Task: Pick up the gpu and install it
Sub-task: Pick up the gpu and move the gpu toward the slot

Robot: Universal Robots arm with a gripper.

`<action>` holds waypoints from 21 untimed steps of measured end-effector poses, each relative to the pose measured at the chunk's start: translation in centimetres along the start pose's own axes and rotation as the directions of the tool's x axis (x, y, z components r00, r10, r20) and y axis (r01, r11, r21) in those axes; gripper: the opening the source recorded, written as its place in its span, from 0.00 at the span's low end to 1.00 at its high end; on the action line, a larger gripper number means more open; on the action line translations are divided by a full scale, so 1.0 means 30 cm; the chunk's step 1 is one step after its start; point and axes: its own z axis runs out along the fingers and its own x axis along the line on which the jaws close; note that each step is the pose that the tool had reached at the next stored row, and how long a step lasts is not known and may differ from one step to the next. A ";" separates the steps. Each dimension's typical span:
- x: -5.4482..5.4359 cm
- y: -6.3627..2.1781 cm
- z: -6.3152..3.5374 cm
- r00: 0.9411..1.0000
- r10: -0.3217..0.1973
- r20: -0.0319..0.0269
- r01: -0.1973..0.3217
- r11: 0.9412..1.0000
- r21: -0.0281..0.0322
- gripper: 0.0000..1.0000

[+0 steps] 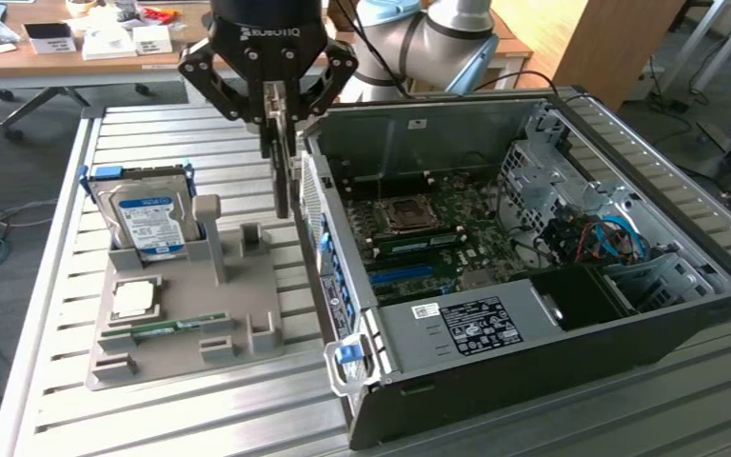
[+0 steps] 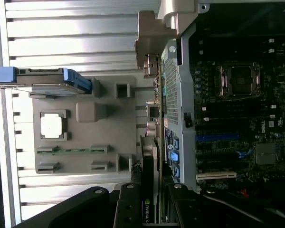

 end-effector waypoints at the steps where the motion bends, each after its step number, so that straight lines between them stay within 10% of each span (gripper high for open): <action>1: -0.008 0.001 0.000 1.000 0.000 0.000 0.000 1.000 0.000 0.27; 21: -0.123 0.009 0.003 1.000 0.000 0.000 0.000 1.000 0.000 0.27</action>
